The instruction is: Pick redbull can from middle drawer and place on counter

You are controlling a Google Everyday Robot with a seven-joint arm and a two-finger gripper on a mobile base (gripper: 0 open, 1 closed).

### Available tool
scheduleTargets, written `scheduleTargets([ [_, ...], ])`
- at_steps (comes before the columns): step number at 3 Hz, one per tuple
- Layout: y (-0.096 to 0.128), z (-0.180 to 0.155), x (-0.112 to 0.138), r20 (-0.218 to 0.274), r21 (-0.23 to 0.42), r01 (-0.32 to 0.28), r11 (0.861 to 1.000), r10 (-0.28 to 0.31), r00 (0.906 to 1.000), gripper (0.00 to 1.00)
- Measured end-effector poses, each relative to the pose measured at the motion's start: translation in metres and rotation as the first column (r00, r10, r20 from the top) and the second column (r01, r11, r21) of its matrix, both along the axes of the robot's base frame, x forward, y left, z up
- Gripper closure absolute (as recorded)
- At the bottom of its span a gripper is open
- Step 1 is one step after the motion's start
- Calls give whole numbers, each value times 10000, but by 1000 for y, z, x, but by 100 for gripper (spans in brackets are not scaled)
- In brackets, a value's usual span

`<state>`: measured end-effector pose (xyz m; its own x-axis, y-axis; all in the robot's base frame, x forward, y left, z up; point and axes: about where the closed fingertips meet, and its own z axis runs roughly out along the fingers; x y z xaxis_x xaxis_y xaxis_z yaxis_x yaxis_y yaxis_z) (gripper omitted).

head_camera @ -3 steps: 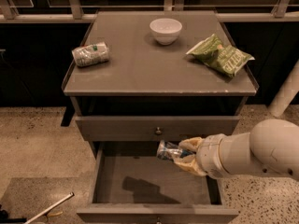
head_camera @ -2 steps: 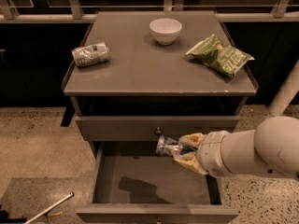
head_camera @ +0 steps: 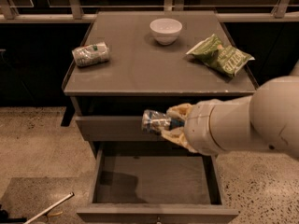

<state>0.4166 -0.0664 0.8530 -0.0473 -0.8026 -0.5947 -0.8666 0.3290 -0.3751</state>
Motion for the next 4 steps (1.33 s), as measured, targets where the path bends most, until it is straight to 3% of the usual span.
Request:
scheduleTargets([
  [1, 24, 40, 21, 816, -227, -624, 9978, 641, 9946, 100],
  [2, 44, 66, 52, 1480, -134, -1201, 9927, 1207, 9816, 100],
  [4, 44, 66, 51, 1556, -85, -1127, 9936, 1126, 9814, 100],
])
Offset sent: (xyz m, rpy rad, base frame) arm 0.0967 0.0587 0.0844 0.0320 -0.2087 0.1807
